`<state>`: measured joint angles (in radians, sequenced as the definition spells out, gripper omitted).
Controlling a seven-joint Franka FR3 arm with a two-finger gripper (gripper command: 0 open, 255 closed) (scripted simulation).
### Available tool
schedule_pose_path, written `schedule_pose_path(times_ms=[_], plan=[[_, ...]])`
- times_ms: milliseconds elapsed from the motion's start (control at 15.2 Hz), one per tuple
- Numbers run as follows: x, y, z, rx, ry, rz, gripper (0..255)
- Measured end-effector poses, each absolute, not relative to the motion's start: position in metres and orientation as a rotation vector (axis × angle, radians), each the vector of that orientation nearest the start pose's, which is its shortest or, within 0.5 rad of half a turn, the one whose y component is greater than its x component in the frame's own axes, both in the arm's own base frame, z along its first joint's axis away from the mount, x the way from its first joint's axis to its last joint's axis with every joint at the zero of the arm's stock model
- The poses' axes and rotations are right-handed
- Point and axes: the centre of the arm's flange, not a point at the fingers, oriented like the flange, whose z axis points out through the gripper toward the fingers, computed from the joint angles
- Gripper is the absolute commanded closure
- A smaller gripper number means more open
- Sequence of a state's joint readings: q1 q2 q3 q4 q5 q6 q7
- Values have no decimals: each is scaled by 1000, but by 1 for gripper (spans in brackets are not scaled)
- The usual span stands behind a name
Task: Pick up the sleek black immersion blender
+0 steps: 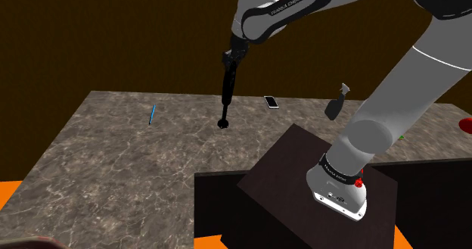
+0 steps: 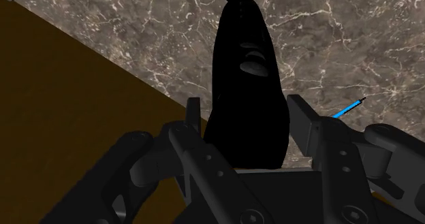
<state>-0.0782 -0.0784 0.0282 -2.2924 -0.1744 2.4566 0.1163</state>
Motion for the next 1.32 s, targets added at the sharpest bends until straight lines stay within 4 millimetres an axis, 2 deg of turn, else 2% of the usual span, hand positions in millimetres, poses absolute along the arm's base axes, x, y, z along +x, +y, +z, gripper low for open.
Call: schedule_pose_path(times_ms=[594,1320], plan=[[525,-26,410,-3236,72,-400,255],[524,-25,464,-3236,72,-398,255]])
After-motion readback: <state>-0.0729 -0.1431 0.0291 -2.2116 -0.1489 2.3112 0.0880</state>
